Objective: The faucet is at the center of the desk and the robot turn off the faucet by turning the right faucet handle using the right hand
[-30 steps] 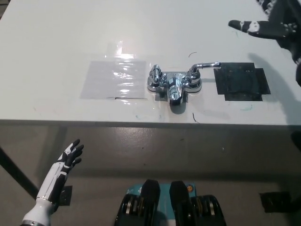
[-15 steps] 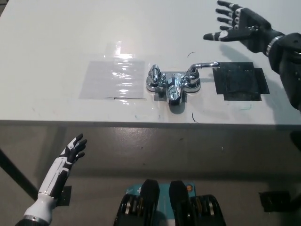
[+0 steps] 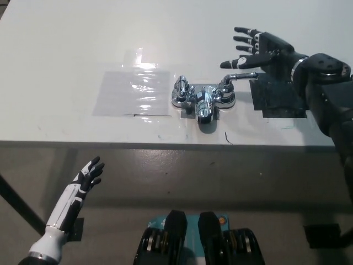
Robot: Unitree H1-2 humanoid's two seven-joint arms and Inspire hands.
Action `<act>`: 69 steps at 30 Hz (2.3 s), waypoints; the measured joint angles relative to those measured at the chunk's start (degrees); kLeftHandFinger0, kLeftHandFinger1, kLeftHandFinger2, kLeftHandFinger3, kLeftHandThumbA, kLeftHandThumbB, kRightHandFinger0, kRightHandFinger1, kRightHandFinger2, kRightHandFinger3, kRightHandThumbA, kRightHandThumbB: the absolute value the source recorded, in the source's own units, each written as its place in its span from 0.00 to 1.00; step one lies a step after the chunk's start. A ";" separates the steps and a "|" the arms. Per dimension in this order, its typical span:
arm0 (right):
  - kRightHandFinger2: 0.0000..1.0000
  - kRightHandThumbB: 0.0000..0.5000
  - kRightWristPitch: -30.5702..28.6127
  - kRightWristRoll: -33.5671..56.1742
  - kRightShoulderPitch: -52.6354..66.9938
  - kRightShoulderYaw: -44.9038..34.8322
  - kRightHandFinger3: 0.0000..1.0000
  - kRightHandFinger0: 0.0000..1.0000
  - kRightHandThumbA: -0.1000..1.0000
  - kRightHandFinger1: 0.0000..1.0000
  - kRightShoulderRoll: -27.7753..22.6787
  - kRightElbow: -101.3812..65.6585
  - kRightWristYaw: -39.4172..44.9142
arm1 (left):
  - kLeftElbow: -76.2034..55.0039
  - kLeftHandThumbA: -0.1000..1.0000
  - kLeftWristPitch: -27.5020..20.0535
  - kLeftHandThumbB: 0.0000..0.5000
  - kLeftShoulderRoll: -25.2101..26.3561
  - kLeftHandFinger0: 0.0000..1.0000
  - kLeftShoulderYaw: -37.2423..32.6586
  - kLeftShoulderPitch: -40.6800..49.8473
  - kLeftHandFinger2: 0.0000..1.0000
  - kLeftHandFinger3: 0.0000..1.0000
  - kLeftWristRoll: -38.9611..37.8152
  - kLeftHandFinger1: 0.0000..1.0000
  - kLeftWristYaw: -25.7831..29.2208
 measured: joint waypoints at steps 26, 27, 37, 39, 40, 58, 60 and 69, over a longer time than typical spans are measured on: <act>1.00 0.93 -1.74 -6.72 0.79 1.13 1.00 1.00 1.00 1.00 0.13 2.07 -0.27 | 0.01 1.00 -0.61 0.85 0.00 1.00 0.01 -0.84 1.00 1.00 0.08 1.00 -1.01; 1.00 0.92 -1.74 -6.72 0.80 1.06 1.00 1.00 1.00 1.00 0.13 2.07 -0.23 | 0.01 1.00 -0.62 0.84 0.00 1.00 0.01 -0.85 1.00 1.00 0.08 1.00 -1.01; 1.00 0.90 -1.68 -6.45 1.41 -2.08 1.00 1.00 1.00 1.00 0.75 2.13 0.91 | 0.01 1.00 -0.72 0.85 0.00 1.00 0.02 -0.96 1.00 1.00 0.15 1.00 -1.02; 1.00 0.87 -1.62 -5.88 1.59 -3.55 1.00 1.00 1.00 1.00 0.79 2.13 1.53 | 0.01 1.00 -0.72 0.83 0.00 1.00 0.02 -1.03 1.00 1.00 0.15 1.00 -1.02; 1.00 0.87 -1.59 -5.53 1.70 -4.48 1.00 1.00 1.00 1.00 0.79 2.13 1.95 | 0.01 1.00 -0.72 0.83 0.00 1.00 0.02 -1.07 1.00 1.00 0.15 1.00 -1.03; 1.00 0.88 -0.86 -1.40 3.13 -13.11 1.00 1.00 1.00 1.00 2.06 2.24 6.59 | 0.00 1.00 -0.73 0.82 0.02 1.00 0.07 -1.57 1.00 1.00 0.17 1.00 -1.04; 1.00 0.89 -0.85 -1.39 3.22 -13.10 1.00 1.00 1.00 1.00 2.13 2.13 6.91 | 0.01 1.00 -0.75 0.82 0.06 1.00 0.06 -1.57 1.00 1.00 0.20 1.00 -1.04; 1.00 0.91 -1.78 -1.79 4.33 -11.76 1.00 1.00 1.00 1.00 2.54 0.08 8.12 | 0.01 1.00 -0.77 0.85 0.06 1.00 0.13 -1.57 1.00 1.00 0.19 1.00 -1.04</act>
